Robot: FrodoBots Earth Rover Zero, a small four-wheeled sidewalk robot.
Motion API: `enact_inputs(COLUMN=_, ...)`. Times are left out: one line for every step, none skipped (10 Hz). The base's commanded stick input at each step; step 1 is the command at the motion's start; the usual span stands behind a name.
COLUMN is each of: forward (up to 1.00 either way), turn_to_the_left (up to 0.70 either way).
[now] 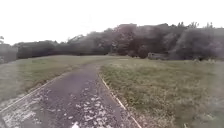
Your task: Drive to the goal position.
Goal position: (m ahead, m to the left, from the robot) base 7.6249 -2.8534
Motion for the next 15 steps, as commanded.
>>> enact_inputs(forward=0.47, turn_to_the_left=0.31)
enact_inputs(forward=0.70, turn_to_the_left=0.35)
enact_inputs(forward=0.70, turn_to_the_left=0.35)
enact_inputs(forward=0.70, turn_to_the_left=0.35)
enact_inputs(forward=0.70, turn_to_the_left=0.35)
enact_inputs(forward=0.70, turn_to_the_left=0.35)
enact_inputs(forward=0.70, turn_to_the_left=0.35)
enact_inputs(forward=0.70, turn_to_the_left=0.31)
enact_inputs(forward=0.70, turn_to_the_left=0.15)
enact_inputs(forward=0.70, turn_to_the_left=0.06)
enact_inputs(forward=0.70, turn_to_the_left=0.02)
enact_inputs(forward=0.70, turn_to_the_left=0.02)
enact_inputs(forward=0.70, turn_to_the_left=0.02)
enact_inputs(forward=0.70, turn_to_the_left=0.02)
enact_inputs(forward=0.70, turn_to_the_left=0.02)
